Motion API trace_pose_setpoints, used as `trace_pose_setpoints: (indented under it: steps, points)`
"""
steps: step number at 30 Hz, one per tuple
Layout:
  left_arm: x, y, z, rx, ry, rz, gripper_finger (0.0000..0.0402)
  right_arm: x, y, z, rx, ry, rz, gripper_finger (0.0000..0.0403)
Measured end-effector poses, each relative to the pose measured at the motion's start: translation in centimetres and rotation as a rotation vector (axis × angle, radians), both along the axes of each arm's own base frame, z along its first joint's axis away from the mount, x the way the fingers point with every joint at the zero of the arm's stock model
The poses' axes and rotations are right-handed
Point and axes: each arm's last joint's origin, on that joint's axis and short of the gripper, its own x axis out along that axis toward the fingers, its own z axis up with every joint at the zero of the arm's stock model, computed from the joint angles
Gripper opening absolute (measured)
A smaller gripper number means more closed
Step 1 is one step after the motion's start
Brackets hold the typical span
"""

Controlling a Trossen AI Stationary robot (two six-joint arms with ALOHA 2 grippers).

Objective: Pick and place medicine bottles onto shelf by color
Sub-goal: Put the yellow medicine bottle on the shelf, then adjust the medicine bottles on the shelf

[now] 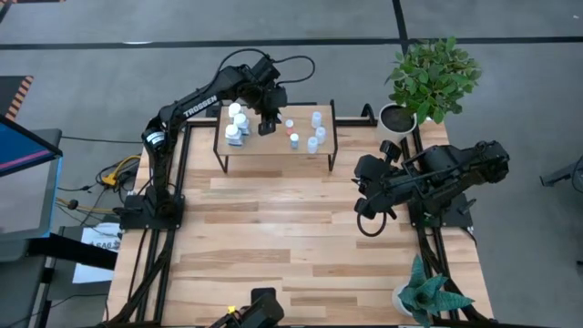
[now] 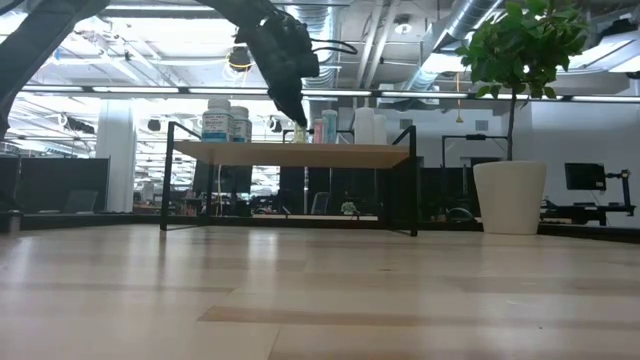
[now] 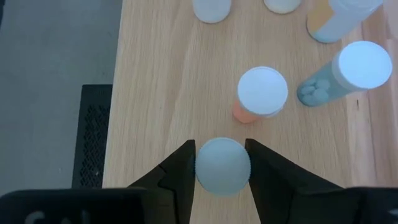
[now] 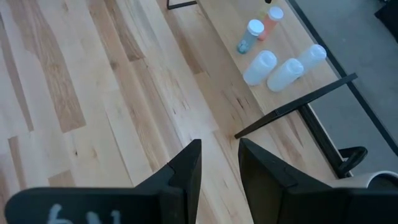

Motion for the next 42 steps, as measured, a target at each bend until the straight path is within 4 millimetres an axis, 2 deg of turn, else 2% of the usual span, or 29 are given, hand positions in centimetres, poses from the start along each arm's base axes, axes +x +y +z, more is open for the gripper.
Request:
trace_pose_setpoints:
  steps: [5,16,30,42]
  points:
    - [0.00,0.00,0.00,-0.009,-0.002,0.016,0.0122,0.00,0.00,0.00,0.000,0.000,0.000,0.0127]
    - [0.06,-0.05,0.00,0.000,0.004,0.019,0.0190,0.00,0.00,0.00,0.000,0.001,0.000,0.0127]
    - [0.10,-0.19,0.08,-0.009,0.001,0.035,0.0214,-0.01,0.04,-0.02,0.013,0.005,0.007,0.0127]
    - [0.03,-0.30,0.52,0.024,0.025,0.055,0.0285,-0.01,0.06,-0.04,0.019,0.008,0.010,0.0127]
